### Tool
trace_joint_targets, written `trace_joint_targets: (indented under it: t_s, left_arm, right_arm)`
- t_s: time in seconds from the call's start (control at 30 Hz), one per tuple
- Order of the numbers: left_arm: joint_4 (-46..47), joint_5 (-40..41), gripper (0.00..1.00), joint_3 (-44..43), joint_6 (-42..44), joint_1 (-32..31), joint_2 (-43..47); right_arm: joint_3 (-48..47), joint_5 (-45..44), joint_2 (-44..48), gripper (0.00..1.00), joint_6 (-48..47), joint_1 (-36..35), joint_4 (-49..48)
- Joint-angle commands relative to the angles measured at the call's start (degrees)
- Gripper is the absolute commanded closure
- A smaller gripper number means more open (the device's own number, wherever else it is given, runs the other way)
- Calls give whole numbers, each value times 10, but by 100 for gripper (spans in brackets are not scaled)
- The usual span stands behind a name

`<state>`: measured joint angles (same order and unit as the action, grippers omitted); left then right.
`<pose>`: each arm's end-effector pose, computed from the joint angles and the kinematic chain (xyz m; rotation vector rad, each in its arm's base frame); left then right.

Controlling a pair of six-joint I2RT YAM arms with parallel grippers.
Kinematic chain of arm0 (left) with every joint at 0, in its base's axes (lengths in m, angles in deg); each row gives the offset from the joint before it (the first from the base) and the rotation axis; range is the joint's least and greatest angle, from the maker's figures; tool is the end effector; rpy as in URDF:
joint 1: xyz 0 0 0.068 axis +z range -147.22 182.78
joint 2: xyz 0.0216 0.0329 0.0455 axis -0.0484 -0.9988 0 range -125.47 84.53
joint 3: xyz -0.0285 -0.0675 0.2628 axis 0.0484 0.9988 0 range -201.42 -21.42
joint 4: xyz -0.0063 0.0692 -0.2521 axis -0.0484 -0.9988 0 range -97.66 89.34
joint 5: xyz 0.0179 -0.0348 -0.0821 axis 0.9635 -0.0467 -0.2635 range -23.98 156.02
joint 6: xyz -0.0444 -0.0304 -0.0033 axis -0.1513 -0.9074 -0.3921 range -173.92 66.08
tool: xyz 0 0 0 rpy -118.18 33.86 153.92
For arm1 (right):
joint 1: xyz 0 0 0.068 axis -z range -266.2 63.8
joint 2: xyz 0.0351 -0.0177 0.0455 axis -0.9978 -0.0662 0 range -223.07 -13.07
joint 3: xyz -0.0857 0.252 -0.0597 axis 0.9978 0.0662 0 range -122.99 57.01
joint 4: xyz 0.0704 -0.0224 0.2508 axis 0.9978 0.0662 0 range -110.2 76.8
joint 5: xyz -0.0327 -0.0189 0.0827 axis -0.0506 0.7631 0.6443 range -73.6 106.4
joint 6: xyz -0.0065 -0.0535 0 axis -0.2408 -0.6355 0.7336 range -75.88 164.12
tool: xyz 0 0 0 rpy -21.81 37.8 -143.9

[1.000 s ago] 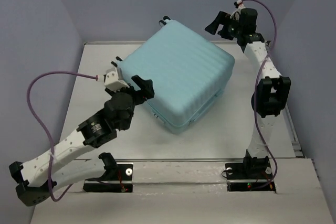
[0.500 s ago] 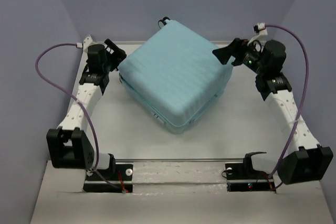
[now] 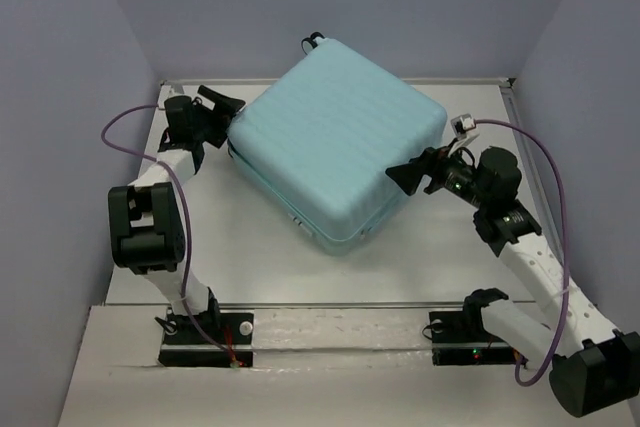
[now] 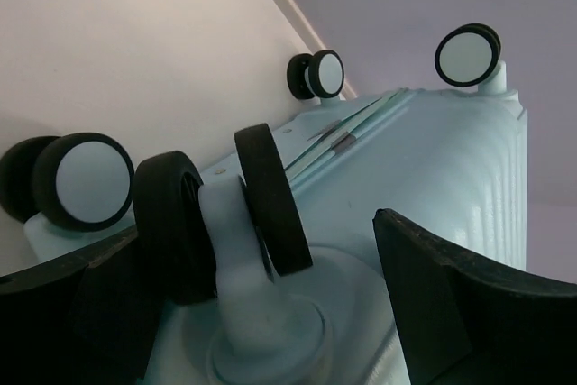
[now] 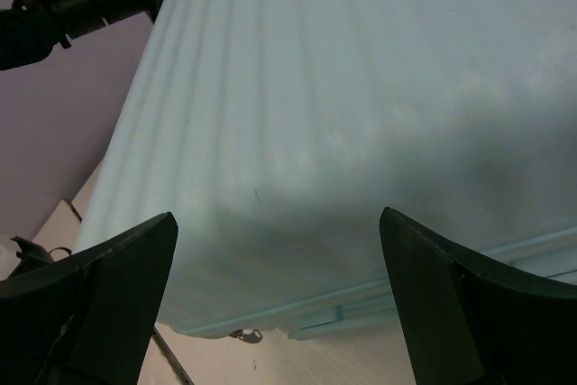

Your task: Pack the luggage

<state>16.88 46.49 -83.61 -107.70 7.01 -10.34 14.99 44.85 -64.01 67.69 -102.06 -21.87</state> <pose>0.3847 0.0166 0.2667 -0.7036 1.7858 -0.9075 0.1968 0.0734 0.3265 -0.2689 1.7505 0.9258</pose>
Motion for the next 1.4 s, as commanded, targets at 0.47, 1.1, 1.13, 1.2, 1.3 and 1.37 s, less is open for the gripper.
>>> trace_joint_targets:
  t_s: [0.47,1.1,1.13,1.2,1.3,1.37]
  left_arm:
    - [378,-10,94,46,-156,-4,-12]
    - [21,17,94,-144,-32,-11,130]
    - [14,15,94,-139,-26,-8,123]
    - [13,9,94,-122,-26,-5,115]
    - [13,6,94,-97,-19,-5,101]
    - [14,17,94,-81,-5,-5,95]
  right_arm:
    - [23,27,103,0,-38,-5,47]
    - [45,7,135,0,-34,-5,92]
    - [46,1,137,0,-34,-5,99]
    - [55,-1,143,0,-29,-5,112]
    - [83,-1,155,1,-17,-5,113]
    - [99,1,166,6,-7,-5,106]
